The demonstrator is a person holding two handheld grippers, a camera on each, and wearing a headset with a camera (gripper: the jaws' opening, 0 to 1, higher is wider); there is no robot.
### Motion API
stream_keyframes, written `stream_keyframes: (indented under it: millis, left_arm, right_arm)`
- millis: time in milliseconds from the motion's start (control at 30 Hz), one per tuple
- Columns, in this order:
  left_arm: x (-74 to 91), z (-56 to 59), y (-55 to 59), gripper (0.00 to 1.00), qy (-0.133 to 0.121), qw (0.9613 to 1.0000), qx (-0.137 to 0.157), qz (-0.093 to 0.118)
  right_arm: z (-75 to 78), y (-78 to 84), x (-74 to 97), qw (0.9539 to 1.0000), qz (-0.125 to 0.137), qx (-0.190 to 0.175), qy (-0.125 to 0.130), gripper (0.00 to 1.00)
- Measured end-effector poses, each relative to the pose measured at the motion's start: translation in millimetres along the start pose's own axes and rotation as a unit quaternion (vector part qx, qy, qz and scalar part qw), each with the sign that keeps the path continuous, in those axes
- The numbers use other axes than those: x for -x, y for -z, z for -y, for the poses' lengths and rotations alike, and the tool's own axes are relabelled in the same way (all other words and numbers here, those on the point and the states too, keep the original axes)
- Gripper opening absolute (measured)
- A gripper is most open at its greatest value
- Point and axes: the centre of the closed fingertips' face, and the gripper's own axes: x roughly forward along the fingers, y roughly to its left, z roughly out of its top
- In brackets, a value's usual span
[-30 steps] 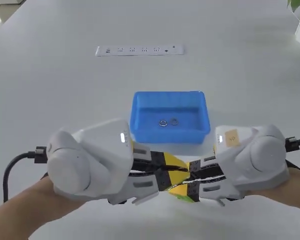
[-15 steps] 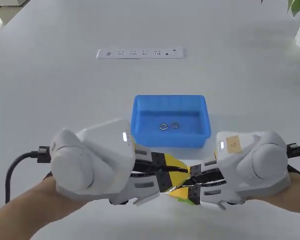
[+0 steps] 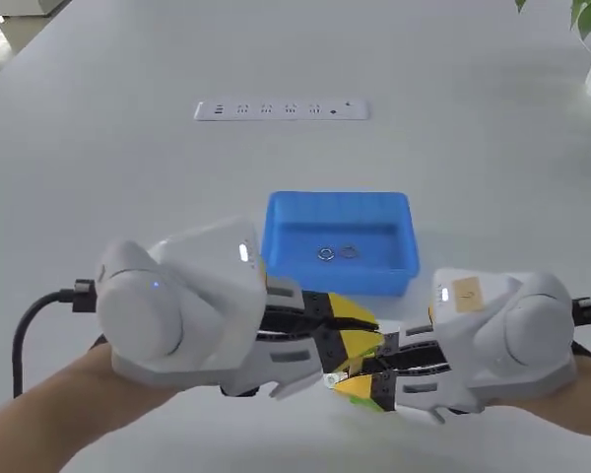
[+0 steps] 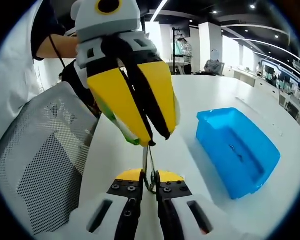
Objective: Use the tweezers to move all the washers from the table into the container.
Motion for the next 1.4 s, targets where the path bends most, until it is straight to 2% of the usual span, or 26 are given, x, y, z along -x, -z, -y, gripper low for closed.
stream_keyframes:
  millis: [367, 700, 900, 1000, 1100, 1167, 1233, 1400]
  left_arm:
    - [7.0, -4.2, 0.0, 0.12, -0.010, 0.9999, 0.013, 0.004]
    - [13.2, -3.3, 6.2, 0.21, -0.002, 0.9997, 0.026, -0.006]
    - [16.7, -3.0, 16.6, 0.26, -0.002, 0.9992, 0.033, -0.021]
    - [15.1, -2.9, 18.2, 0.25, -0.003, 0.9992, 0.034, -0.019]
    - [9.6, -2.0, 14.9, 0.22, -0.001, 0.9995, 0.029, -0.014]
    - [7.5, 0.2, 12.5, 0.13, 0.006, 0.9996, 0.026, -0.012]
    - [6.9, -0.5, 12.8, 0.09, 0.008, 0.9995, 0.026, -0.014]
    - [8.7, 2.9, 14.8, 0.08, 0.013, 0.9995, 0.018, -0.021]
  right_arm:
    - [0.8, -0.3, 0.1, 1.0000, -0.002, -0.001, 0.006, 0.10]
    - [2.7, -2.8, 0.5, 0.9999, 0.004, -0.007, 0.011, 0.10]
    - [4.8, -4.1, 1.7, 0.9998, 0.009, -0.010, 0.014, 0.10]
    - [4.9, -5.2, 1.7, 0.9997, 0.014, -0.011, 0.015, 0.10]
    - [4.6, -6.1, 1.5, 0.9996, 0.018, -0.010, 0.016, 0.09]
    - [2.4, -5.2, 0.7, 0.9997, 0.018, -0.008, 0.014, 0.09]
    - [-0.3, -5.1, -0.1, 0.9998, 0.017, -0.006, 0.010, 0.09]
    - [-1.8, -3.6, -1.6, 0.9999, 0.015, 0.000, 0.009, 0.09]
